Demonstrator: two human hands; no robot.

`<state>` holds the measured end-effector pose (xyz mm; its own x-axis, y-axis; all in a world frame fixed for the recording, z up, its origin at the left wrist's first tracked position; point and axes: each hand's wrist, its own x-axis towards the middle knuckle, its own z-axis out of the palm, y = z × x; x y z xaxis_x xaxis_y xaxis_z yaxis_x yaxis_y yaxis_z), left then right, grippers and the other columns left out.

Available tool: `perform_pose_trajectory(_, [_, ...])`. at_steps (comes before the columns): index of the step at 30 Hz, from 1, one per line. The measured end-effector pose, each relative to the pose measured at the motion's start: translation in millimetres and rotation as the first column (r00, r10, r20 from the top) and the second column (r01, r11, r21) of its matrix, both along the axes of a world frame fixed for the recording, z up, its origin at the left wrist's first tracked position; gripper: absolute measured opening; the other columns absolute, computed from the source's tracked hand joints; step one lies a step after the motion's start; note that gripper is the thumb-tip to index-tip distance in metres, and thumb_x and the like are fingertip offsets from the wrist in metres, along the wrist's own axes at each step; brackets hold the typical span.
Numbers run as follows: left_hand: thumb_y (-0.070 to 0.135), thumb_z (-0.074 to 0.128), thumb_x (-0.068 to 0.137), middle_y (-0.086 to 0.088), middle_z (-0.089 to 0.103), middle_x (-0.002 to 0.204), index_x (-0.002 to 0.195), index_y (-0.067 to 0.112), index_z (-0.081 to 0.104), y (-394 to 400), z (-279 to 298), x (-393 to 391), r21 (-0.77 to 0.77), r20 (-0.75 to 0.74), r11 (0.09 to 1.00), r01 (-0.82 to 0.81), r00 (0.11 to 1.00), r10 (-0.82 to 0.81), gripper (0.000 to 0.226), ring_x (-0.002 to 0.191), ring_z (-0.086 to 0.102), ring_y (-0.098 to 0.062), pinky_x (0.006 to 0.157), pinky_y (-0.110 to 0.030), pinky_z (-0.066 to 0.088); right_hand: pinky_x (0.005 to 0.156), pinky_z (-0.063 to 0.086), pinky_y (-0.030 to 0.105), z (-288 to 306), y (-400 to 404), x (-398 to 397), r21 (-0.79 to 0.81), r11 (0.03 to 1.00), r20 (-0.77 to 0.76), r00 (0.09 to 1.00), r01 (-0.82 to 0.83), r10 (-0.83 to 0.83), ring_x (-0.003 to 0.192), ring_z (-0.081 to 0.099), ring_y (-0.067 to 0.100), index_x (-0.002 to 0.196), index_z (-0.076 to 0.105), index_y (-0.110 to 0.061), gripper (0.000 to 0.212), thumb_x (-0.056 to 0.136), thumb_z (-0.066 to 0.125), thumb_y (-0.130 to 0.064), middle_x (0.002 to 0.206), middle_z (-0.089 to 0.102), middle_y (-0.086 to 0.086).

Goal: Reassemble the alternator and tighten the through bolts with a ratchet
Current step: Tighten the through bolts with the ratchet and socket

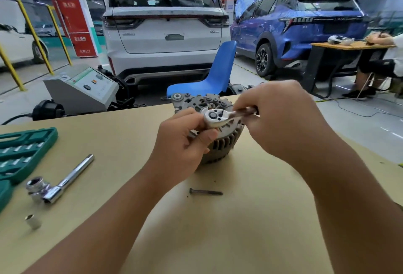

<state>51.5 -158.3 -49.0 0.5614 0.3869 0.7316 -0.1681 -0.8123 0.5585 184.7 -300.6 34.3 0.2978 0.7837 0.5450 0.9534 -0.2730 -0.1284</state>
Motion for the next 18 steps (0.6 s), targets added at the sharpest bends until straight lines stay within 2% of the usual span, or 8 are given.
perform_pose_trajectory(3, [0.013, 0.072, 0.093, 0.02, 0.06, 0.087, 0.09, 0.028, 0.068, -1.0, -0.8, 1.4, 0.042, 0.055, 0.999, -0.029, 0.998, 0.027, 0.016, 0.076, 0.063, -0.015, 0.059, -0.04, 0.059, 0.063, 0.059, 0.038, 3.8, -3.0, -16.9, -0.158, 0.986, -0.121, 0.992, -0.046, 0.027, 0.069, 0.064, 0.019, 0.087, 0.074, -0.031, 0.006, 0.083, 0.073, -0.026, 0.074, 0.066, -0.005])
perform_pose_trajectory(6, [0.018, 0.074, 0.089, 0.031, 0.055, 0.074, 0.078, 0.048, 0.055, -3.6, 3.3, 1.2, 0.116, 0.119, 0.99, -0.075, 0.991, 0.061, 0.036, 0.069, 0.057, -0.003, 0.06, -0.03, 0.051, 0.054, 0.059, 0.041, 5.9, -6.9, -31.5, -0.272, 0.954, -0.225, 0.972, -0.127, 0.066, 0.059, 0.065, 0.023, 0.072, 0.07, -0.02, 0.013, 0.077, 0.076, -0.031, 0.061, 0.064, 0.002])
perform_pose_trajectory(8, [0.014, 0.075, 0.089, 0.026, 0.056, 0.077, 0.082, 0.039, 0.062, 0.4, 2.0, 0.9, 0.077, 0.089, 0.996, -0.047, 0.995, 0.04, 0.028, 0.07, 0.061, -0.014, 0.059, -0.044, 0.057, 0.056, 0.057, 0.039, 9.9, -0.3, -26.2, -0.241, 0.969, -0.132, 0.991, -0.061, 0.03, 0.064, 0.064, 0.023, 0.074, 0.071, -0.028, 0.011, 0.082, 0.072, -0.02, 0.068, 0.063, -0.002])
perform_pose_trajectory(9, [0.013, 0.074, 0.089, 0.023, 0.057, 0.08, 0.083, 0.028, 0.067, 2.6, -0.1, 1.0, 0.07, 0.061, 0.997, -0.025, 0.998, 0.021, 0.018, 0.072, 0.062, -0.02, 0.06, -0.049, 0.058, 0.063, 0.059, 0.039, 13.0, 4.4, -21.5, -0.216, 0.976, -0.08, 0.997, -0.015, -0.003, 0.07, 0.064, 0.021, 0.078, 0.073, -0.035, 0.02, 0.084, 0.07, -0.016, 0.076, 0.063, -0.005])
perform_pose_trajectory(11, [0.013, 0.073, 0.09, 0.01, 0.062, 0.081, 0.083, 0.01, 0.071, 4.3, -4.8, 1.3, 0.06, 0.045, 0.998, -0.017, 0.999, 0.014, 0.008, 0.076, 0.064, -0.025, 0.062, -0.052, 0.058, 0.075, 0.06, 0.04, 21.1, 14.1, -14.5, -0.166, 0.986, -0.047, 0.999, -0.013, 0.005, 0.081, 0.064, 0.017, 0.078, 0.074, -0.043, 0.031, 0.085, 0.072, -0.012, 0.087, 0.065, -0.009])
perform_pose_trajectory(13, [0.013, 0.074, 0.092, -0.003, 0.066, 0.085, 0.09, 0.001, 0.075, 3.6, -7.5, 1.9, 0.032, 0.089, 0.998, -0.051, 0.995, 0.048, 0.012, 0.078, 0.065, -0.028, 0.062, -0.051, 0.058, 0.073, 0.061, 0.038, 30.3, 24.9, -11.7, -0.191, 0.977, -0.035, 0.995, -0.096, 0.091, 0.078, 0.063, 0.011, 0.077, 0.075, -0.04, 0.027, 0.082, 0.078, -0.014, 0.08, 0.067, -0.014])
perform_pose_trajectory(16, [0.012, 0.079, 0.09, 0.0, 0.063, 0.087, 0.094, 0.006, 0.079, 3.2, -6.8, 1.1, 0.049, 0.112, 0.997, -0.067, 0.992, 0.061, 0.007, 0.078, 0.063, -0.023, 0.062, -0.045, 0.058, 0.054, 0.054, 0.027, 45.1, 38.9, -10.7, -0.509, 0.842, -0.145, 0.982, -0.18, 0.123, 0.056, 0.07, 0.007, 0.084, 0.065, -0.038, 0.03, 0.072, 0.09, -0.026, 0.063, 0.072, -0.009])
perform_pose_trajectory(18, [0.012, 0.082, 0.087, 0.002, 0.064, 0.085, 0.095, 0.008, 0.081, 3.6, -6.5, 1.4, 0.086, 0.115, 0.992, -0.093, 0.99, 0.083, 0.009, 0.078, 0.061, -0.016, 0.067, -0.034, 0.055, 0.046, 0.051, 0.021, 49.9, 50.2, -7.7, -0.657, 0.729, -0.185, 0.978, -0.193, 0.092, 0.05, 0.07, 0.007, 0.077, 0.057, -0.04, 0.039, 0.064, 0.094, -0.033, 0.063, 0.073, -0.011])
